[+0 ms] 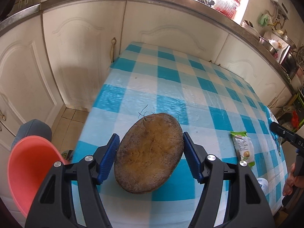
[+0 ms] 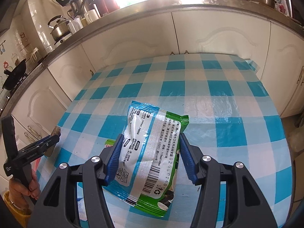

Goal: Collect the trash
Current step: 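Carry the brown disc and green-white bag over the red bucket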

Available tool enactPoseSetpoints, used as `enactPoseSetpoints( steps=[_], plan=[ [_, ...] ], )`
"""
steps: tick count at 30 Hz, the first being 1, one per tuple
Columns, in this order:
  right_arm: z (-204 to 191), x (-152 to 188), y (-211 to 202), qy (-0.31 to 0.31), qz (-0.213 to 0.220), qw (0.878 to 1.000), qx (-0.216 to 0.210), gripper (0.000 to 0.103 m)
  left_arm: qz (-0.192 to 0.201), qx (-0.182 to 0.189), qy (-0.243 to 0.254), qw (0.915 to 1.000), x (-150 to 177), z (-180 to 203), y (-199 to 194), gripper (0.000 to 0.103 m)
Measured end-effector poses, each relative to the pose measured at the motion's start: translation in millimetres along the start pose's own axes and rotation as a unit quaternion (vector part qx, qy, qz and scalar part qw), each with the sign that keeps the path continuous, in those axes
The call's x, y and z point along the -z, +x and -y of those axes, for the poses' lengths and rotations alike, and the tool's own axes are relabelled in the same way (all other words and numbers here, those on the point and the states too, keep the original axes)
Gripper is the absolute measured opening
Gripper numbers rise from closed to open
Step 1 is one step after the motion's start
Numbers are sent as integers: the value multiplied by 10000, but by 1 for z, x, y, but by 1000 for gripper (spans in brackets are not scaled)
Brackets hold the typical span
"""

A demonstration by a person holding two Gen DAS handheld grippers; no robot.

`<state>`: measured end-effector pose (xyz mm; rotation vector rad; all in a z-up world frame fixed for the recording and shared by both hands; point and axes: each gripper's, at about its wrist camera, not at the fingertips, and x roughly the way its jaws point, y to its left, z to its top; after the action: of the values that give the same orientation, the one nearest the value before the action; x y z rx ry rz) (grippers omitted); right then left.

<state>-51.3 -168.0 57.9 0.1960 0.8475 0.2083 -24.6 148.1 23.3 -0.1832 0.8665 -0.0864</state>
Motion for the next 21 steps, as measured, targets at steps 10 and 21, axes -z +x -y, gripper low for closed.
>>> enactPoseSetpoints(
  steps=[10,21],
  plan=[
    [-41,-11,-12,-310,143,9993,-156,58,174,-365,-293,9988,3,-45,-23,67],
    [-115,-11,-12,-865,53,9941,-647,58,300,-839,-664,9938,20,-102,-52,67]
  ],
)
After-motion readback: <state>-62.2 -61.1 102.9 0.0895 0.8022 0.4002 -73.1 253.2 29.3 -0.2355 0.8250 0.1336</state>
